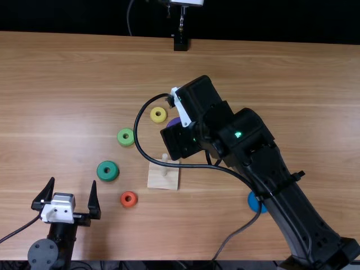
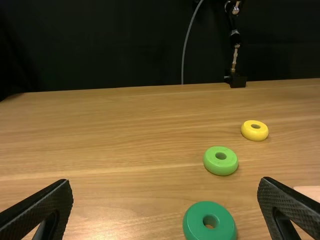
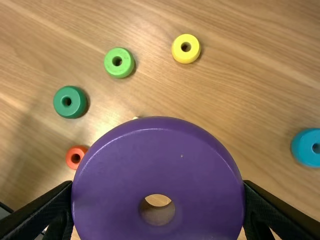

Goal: Build the Hanoi tower: stack the rings onto the peg from bottom to top in this color order: purple, dark blue, light blue, dark green, light green, yellow, orange.

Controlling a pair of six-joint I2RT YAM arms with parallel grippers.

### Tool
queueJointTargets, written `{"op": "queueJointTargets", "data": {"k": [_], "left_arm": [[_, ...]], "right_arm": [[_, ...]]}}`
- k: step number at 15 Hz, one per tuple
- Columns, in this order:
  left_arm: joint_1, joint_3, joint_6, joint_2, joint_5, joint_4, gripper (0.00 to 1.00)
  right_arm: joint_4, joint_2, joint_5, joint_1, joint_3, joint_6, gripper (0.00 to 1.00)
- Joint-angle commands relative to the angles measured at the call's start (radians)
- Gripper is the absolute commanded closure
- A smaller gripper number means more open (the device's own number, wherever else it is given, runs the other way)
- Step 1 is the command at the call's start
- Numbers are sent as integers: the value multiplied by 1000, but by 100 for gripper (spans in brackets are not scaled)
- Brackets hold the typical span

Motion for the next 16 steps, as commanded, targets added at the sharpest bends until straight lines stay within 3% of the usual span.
{"op": "queueJointTargets", "data": {"k": [1,16], "left_arm": [[3,-17,4,-12,17,-23,0],[3,-17,4,-12,17,-23,0]], "right_arm": [[6,9,-9,19,36,5,100],[3,69,-7,114,16,9,100]]}}
